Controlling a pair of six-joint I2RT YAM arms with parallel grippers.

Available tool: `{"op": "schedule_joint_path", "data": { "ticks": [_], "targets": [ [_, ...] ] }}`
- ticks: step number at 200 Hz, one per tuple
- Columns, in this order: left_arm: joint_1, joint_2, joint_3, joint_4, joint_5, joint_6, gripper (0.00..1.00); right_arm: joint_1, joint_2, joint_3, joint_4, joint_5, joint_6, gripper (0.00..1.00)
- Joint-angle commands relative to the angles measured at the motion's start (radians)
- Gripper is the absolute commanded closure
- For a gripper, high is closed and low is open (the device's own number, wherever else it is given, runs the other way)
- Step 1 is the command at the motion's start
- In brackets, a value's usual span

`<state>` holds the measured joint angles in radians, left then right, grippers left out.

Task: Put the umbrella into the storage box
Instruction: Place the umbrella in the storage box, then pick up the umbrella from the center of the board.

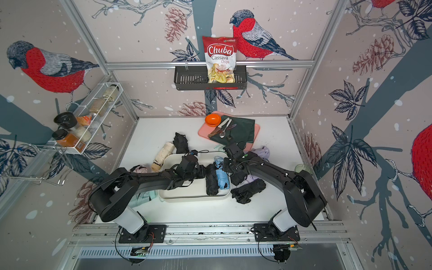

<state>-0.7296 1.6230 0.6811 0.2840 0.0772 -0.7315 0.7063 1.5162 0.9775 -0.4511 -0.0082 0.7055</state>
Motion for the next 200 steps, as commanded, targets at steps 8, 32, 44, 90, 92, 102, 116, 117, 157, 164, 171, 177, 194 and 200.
{"op": "schedule_joint_path", "data": {
  "ticks": [8,32,44,90,92,102,116,117,157,164,171,177,194,200],
  "targets": [
    [-0.001,-0.015,-0.012,-0.003,-0.023,-0.016,0.74,-0.002,-0.016,0.011,-0.024,0.039,0.008,0.69],
    [0.001,-0.050,-0.028,-0.015,-0.078,-0.013,0.68,-0.005,-0.048,0.018,-0.060,0.084,0.022,0.57],
    [0.002,-0.063,-0.031,-0.022,-0.101,-0.007,0.63,-0.005,-0.067,0.013,-0.074,0.099,0.034,0.52],
    [0.010,-0.088,-0.032,-0.042,-0.182,-0.003,0.51,-0.005,-0.184,-0.035,-0.192,0.199,0.149,0.35],
    [0.010,-0.091,-0.032,-0.042,-0.185,-0.003,0.50,-0.004,-0.191,-0.039,-0.198,0.203,0.155,0.34],
    [0.013,-0.101,-0.036,-0.041,-0.207,-0.005,0.46,-0.005,-0.233,-0.058,-0.234,0.233,0.192,0.32],
    [0.018,-0.120,-0.038,-0.038,-0.236,-0.001,0.43,-0.008,-0.302,-0.090,-0.290,0.264,0.244,0.26],
    [0.019,-0.120,-0.038,-0.039,-0.239,0.000,0.43,-0.008,-0.306,-0.093,-0.294,0.266,0.247,0.25],
    [0.038,-0.167,-0.042,-0.035,-0.300,0.012,0.36,-0.039,-0.497,-0.208,-0.426,0.275,0.355,0.13],
    [0.039,-0.174,-0.043,-0.029,-0.308,0.014,0.33,-0.046,-0.527,-0.230,-0.441,0.273,0.367,0.11],
    [0.040,-0.179,-0.044,-0.025,-0.314,0.017,0.28,-0.051,-0.557,-0.251,-0.444,0.268,0.376,0.10],
    [0.041,-0.182,-0.045,-0.025,-0.322,0.017,0.24,-0.055,-0.580,-0.273,-0.439,0.264,0.383,0.08],
    [0.044,-0.189,-0.044,-0.022,-0.337,0.014,0.19,-0.074,-0.632,-0.330,-0.389,0.228,0.386,0.06],
    [0.045,-0.191,-0.043,-0.022,-0.340,0.014,0.19,-0.085,-0.642,-0.346,-0.369,0.211,0.383,0.06]
  ]
}}
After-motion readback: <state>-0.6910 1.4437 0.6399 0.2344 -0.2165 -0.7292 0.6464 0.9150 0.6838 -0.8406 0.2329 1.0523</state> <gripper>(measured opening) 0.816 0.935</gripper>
